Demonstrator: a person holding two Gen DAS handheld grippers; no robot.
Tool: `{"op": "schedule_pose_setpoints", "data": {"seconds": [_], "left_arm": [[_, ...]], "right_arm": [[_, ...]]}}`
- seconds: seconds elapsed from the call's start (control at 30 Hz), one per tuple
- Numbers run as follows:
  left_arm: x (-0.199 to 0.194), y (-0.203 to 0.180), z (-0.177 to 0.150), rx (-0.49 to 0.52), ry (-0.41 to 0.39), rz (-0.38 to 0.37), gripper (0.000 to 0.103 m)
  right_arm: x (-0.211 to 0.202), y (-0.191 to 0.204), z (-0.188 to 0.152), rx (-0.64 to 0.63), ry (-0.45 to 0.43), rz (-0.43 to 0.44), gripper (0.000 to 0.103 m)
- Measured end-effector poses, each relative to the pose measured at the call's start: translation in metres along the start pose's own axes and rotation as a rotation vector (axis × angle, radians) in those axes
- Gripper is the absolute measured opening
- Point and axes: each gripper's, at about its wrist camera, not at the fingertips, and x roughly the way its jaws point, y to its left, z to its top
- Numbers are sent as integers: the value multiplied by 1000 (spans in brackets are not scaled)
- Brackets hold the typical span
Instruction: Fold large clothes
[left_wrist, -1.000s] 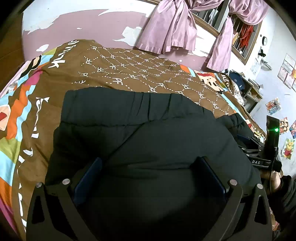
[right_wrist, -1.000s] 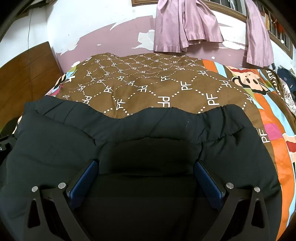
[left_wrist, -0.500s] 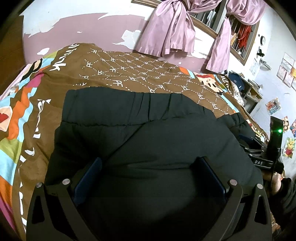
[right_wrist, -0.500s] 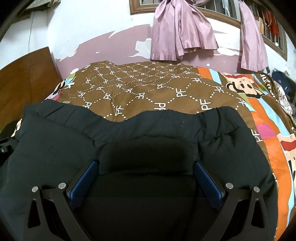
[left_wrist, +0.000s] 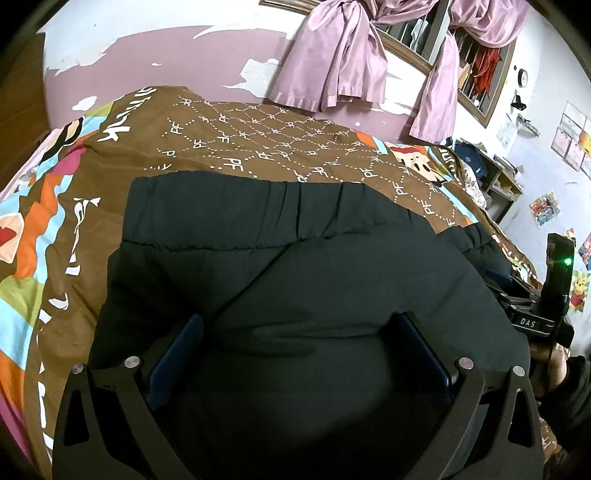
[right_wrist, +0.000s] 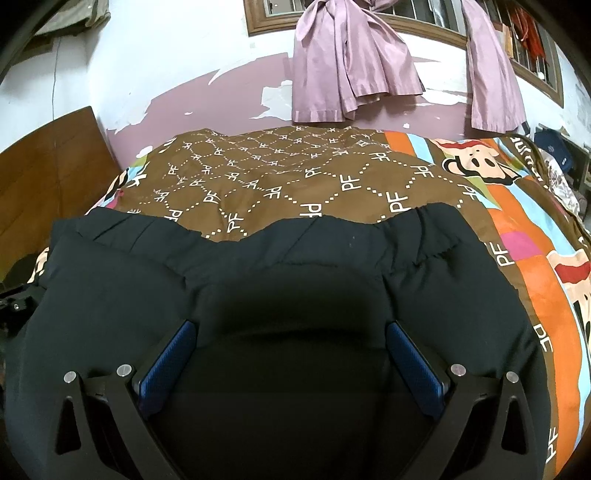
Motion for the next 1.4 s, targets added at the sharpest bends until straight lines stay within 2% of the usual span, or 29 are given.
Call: {"op": "schedule_pose_setpoints", "data": {"seconds": [0.13, 0.23, 0.33, 0.47, 0.6, 0.67, 0.77, 0.83, 0.97, 1.1, 1.2, 1.4], "left_arm": [[-2, 1, 0, -6, -2, -3, 102], [-17, 6, 2, -40, -48, 5, 102], [-39, 26, 5, -129, -128, -20, 102], [-59, 58, 11, -250, -179, 24, 102], [-59, 88, 11, -330, -126, 52, 102], [-53, 101, 8, -376, -71, 37, 102], [-42, 118, -2, -434, 5, 11, 102], [-35, 125, -8, -460, 50, -41, 102], [-30, 130, -9, -467, 79, -141, 102], [-32, 125, -3, -421, 88, -222, 102], [-28, 121, -2, -398, 127, -264, 102], [-24, 129, -2, -432, 164, -321, 102]], "right_arm": [[-14, -3, 0, 18, -35, -10, 103], [-36, -12, 1, 46, -104, -10, 103], [-50, -29, 3, 99, -121, -29, 103], [-60, -54, 0, 147, -99, -55, 103], [-65, -76, -6, 185, -69, -49, 103], [-62, -84, -9, 184, -35, -57, 103], [-50, -98, -16, 221, 46, -10, 103], [-40, -106, -22, 263, 95, 25, 103], [-25, -124, -30, 353, 150, 114, 103], [-22, -136, -35, 424, 157, 181, 103], [-24, -139, -38, 445, 142, 198, 103], [-26, -137, -41, 441, 160, 225, 103]]}}
